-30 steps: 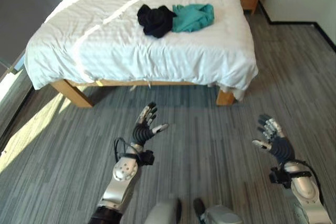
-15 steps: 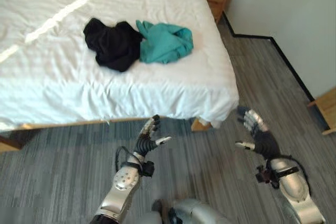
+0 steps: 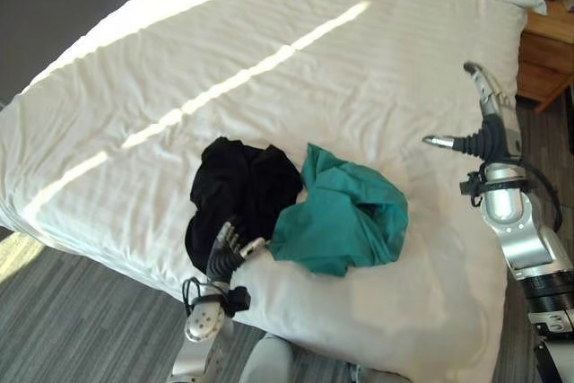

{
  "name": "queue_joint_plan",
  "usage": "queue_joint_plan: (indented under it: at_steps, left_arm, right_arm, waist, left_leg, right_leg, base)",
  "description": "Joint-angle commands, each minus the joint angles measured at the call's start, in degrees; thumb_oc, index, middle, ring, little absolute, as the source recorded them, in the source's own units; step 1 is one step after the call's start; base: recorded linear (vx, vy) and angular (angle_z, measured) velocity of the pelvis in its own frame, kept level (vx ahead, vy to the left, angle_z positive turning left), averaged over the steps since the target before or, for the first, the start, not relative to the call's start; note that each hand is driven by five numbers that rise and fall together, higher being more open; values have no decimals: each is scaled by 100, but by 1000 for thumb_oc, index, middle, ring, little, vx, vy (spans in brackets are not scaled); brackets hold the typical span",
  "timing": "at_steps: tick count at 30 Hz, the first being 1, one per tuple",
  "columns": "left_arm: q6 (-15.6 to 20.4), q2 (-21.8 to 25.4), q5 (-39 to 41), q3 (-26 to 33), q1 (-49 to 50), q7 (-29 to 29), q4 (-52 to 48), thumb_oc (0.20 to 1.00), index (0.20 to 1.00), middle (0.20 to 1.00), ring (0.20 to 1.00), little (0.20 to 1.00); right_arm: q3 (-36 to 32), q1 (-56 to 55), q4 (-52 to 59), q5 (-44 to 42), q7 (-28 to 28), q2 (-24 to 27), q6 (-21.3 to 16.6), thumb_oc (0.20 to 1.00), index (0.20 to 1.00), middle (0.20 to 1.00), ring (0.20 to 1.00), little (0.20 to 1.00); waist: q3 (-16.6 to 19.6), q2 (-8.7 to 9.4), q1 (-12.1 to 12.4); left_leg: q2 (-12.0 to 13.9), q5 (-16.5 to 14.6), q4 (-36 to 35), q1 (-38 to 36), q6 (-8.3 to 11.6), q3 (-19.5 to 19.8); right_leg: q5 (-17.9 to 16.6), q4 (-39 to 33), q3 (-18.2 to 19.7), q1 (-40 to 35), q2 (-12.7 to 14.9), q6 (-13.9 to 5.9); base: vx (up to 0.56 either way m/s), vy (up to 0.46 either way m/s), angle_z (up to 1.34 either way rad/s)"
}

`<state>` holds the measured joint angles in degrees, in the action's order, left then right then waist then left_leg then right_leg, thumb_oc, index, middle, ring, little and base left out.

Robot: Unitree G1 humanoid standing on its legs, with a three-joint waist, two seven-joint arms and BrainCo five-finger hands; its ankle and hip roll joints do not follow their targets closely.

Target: Pick up bed clothes into laundry basket.

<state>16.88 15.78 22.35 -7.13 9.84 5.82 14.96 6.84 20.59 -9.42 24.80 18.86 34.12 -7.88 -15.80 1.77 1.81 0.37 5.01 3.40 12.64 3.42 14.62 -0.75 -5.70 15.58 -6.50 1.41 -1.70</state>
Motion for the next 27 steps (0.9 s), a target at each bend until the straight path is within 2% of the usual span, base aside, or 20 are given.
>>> queue_joint_plan:
  at_steps: [1, 4, 9, 13, 14, 16, 17, 18, 19, 21, 25, 26, 27]
  left_arm:
    - [78, 366, 287, 154, 14, -118, -127, 1000, 1000, 1000, 1000, 1000]
    - [15, 399, 195, 351, 135, -190, -87, 1000, 1000, 1000, 1000, 1000]
    - [8, 396, 144, 474, 130, -153, -14, 1000, 1000, 1000, 1000, 1000]
    - [85, 453, 138, 543, -48, -48, -89, 1000, 1000, 1000, 1000, 1000]
    - [104, 514, 101, 541, -174, 1, -52, 1000, 1000, 1000, 1000, 1000]
    - [171, 740, 24, 483, -594, 142, 2, 1000, 1000, 1000, 1000, 1000]
    - [213, 956, -60, 426, -941, 198, -122, 1000, 1000, 1000, 1000, 1000]
    - [229, 1065, -109, 384, -1149, 226, -182, 1000, 1000, 1000, 1000, 1000]
    - [252, 1153, -170, 351, -1335, 250, -298, 1000, 1000, 1000, 1000, 1000]
    - [343, 1305, -282, 284, -1848, 321, -493, 1000, 1000, 1000, 1000, 1000]
    - [151, 1488, -1447, 139, -2773, 842, -267, 1000, 1000, 1000, 1000, 1000]
    - [-69, 1435, -2012, -35, -3130, 976, 69, 1000, 1000, 1000, 1000, 1000]
    - [-236, 1437, -2316, -60, -3228, 998, 291, 1000, 1000, 1000, 1000, 1000]
  right_arm:
    - [-94, -1122, 393, -49, 107, -146, 113, 1000, 1000, 1000, 1000, 1000]
    - [11, -1298, 213, -122, -151, -329, 168, 1000, 1000, 1000, 1000, 1000]
    - [305, -1530, -29, -197, -425, -530, 138, 1000, 1000, 1000, 1000, 1000]
    - [658, -1507, -1303, -618, -498, -853, 304, 1000, 1000, 1000, 1000, 1000]
    - [751, -1424, -1743, -736, -485, -950, 347, 1000, 1000, 1000, 1000, 1000]
    - [990, -1093, -3131, -974, -430, -1159, 509, 1000, 1000, 1000, 1000, 1000]
    - [1064, -870, -3961, -1083, -440, -1254, 657, 887, 887, 887, 887, 887]
    - [1071, -746, -4329, -1143, -445, -1292, 696, 200, 200, 200, 200, 200]
    - [1076, -692, -4599, -1170, -487, -1297, 747, 200, 200, 200, 200, 200]
    - [935, -746, -4319, -1297, -511, -1072, 693, 200, 200, 200, 200, 200]
    - [-340, -1693, -1524, -1633, -521, 64, 210, 200, 200, 200, 200, 200]
    - [-1083, -2079, -492, -1849, -525, 348, 1, 200, 200, 200, 200, 200]
    - [-1341, -2147, -78, -1873, -489, 454, -136, 200, 200, 200, 200, 200]
  waist:
    - [592, 123, -187]
    - [640, 78, -124]
    - [633, 55, -84]
    - [674, 33, -25]
    - [663, 27, -22]
    - [696, -19, -30]
    - [734, -54, -39]
    - [749, -54, -49]
    - [766, -64, -70]
    - [813, -58, -207]
    - [868, -81, -790]
    - [902, -111, -993]
    - [896, -100, -1161]
  left_leg:
    - [461, -498, -427, -1191, 314, 67]
    - [495, -435, -689, -1420, 333, 57]
    - [491, -435, -725, -1533, 342, 99]
    - [466, -503, -773, -1589, 342, 142]
    - [451, -440, -770, -1550, 357, 168]
    - [430, -514, -800, -1605, 353, 156]
    - [418, -510, -817, -1603, 360, 140]
    - [418, -515, -825, -1599, 360, 122]
    - [413, -517, -835, -1596, 367, 95]
    - [409, -533, -840, -1593, 369, 9]
    - [443, -566, -840, -1605, 335, -281]
    - [469, -613, -831, -1659, 300, -471]
    - [481, -648, -774, -1667, 272, -561]
  right_leg:
    - [386, 316, -168, 331, 442, -664]
    - [463, 356, -269, 208, 441, -675]
    - [551, 371, -417, 58, 498, -675]
    - [638, 327, -513, -42, 568, -697]
    - [573, 310, -519, -30, 589, -719]
    - [606, 244, -557, -88, 659, -738]
    - [584, 207, -554, -86, 694, -757]
    - [579, 188, -543, -85, 710, -765]
    - [571, 168, -543, -78, 730, -780]
    - [545, 139, -493, -43, 770, -811]
    - [386, 189, -185, 218, 798, -934]
    - [347, 228, -21, 301, 804, -980]
    - [329, 262, 89, 364, 794, -1005]
  base:
    - [79, -30, 47]
    - [116, 3, 63]
    - [73, 19, 37]
    - [67, -3, 29]
    - [107, -11, 27]
    - [104, -2, 14]
    - [80, -6, -2]
    - [66, -9, -8]
    - [63, -4, -12]
    - [55, 10, -13]
    - [-10, 71, -32]
    - [20, 135, -71]
    - [27, 175, -77]
